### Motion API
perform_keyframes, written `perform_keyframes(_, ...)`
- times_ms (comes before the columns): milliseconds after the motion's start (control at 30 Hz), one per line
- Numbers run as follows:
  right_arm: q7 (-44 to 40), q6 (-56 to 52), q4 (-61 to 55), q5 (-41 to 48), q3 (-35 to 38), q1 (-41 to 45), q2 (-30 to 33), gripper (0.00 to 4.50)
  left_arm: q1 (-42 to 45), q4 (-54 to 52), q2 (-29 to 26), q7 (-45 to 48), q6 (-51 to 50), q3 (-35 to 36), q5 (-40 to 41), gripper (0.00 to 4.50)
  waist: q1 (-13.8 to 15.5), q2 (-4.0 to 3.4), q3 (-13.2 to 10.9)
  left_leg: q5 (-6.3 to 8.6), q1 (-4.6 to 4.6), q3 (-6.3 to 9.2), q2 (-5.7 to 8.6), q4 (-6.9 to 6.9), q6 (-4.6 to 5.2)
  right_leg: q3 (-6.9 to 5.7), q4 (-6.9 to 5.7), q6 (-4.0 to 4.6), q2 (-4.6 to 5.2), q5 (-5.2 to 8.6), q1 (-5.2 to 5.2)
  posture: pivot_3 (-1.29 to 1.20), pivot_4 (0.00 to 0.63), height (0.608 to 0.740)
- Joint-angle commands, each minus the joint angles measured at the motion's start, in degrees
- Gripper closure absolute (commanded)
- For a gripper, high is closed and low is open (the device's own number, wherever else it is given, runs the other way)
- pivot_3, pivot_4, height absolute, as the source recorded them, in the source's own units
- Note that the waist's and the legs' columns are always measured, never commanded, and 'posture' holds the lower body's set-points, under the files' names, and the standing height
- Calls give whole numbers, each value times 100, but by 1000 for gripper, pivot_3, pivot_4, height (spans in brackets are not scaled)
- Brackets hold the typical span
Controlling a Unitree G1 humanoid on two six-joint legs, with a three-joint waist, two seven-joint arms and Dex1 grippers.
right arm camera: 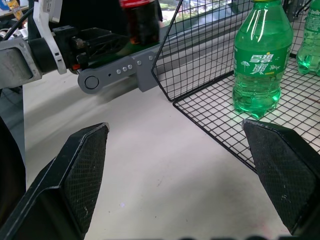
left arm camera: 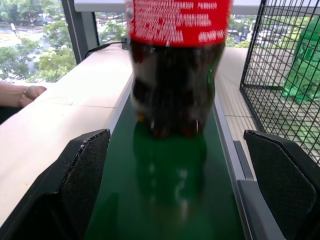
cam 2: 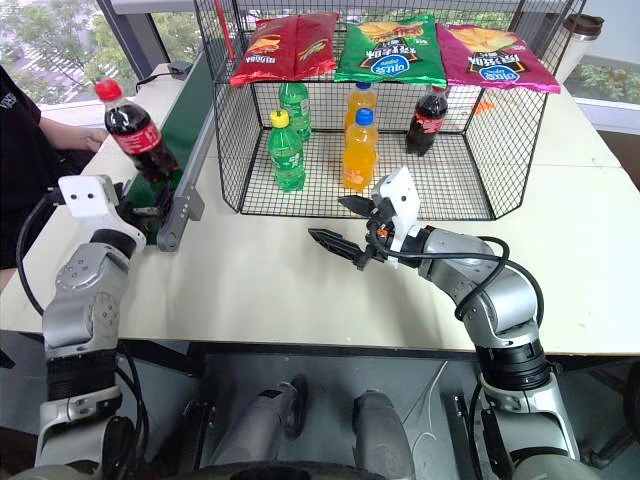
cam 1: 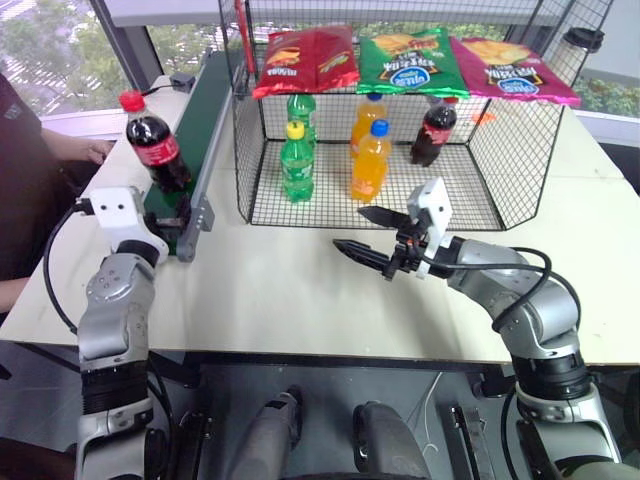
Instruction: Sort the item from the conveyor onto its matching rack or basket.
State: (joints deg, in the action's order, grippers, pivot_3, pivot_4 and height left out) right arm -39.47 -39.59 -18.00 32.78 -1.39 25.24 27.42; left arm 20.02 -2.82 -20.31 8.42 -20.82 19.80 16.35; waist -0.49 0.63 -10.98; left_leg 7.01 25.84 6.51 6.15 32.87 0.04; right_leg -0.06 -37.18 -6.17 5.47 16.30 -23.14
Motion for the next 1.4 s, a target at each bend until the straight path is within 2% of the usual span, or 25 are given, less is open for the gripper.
perform_keyframes(33,0,80,-207,35,87,62,13,90,84,-112,-60,-30,141,40,-30,0,0,0,0,0,0,0,0,0,0,0,0,0,0,0,0,0,150,738)
perform_keyframes(267,-8,76,-201,34,96,53,35,90,16,-125,-81,-113,127,65,-95,0,-1,0,0,0,0,0,0,0,0,0,0,-1,0,0,0,0,150,738)
perform_keyframes(433,2,82,-206,16,100,37,59,0,45,-143,22,38,376,211,162,1521,10,1,0,0,0,0,0,0,0,0,0,0,0,0,0,0,150,738)
perform_keyframes(733,30,-1,-296,97,158,84,88,0,587,-363,-319,316,-161,458,925,1519,-5,5,-3,-1,16,1,0,3,0,-2,-1,-4,-1,-2,-3,0,150,738)
perform_keyframes(967,42,-73,-370,174,289,126,184,0,285,-1084,-1412,2235,-1181,-130,1884,1519,-24,6,-4,-2,47,-4,0,3,1,-1,-9,-5,-3,-4,-26,0,150,738)
perform_keyframes(1033,80,-79,-394,168,321,106,188,0,252,-1129,-1700,2638,-1131,-316,1798,1519,-10,6,-4,-2,47,-3,0,4,1,2,-7,-4,-2,-3,-24,0,150,738)
perform_keyframes(1167,200,-180,-432,309,450,166,117,0,480,-1103,-1890,3169,-1004,-731,1711,1519,-16,5,-4,-2,46,-2,-2,4,0,4,-8,18,-3,2,-25,0,150,738)
perform_keyframes(1300,317,-345,-398,603,682,372,45,0,800,-857,-1678,3694,-486,-1796,1067,1519,14,5,-4,-2,48,-2,0,5,0,4,-5,18,0,2,-25,0,150,738)
perform_keyframes(1400,357,-451,-387,737,754,497,61,0,983,-544,-1402,3908,-256,-2185,862,1519,3,6,-4,-2,49,-5,1,5,1,5,0,17,1,2,-23,0,150,738)
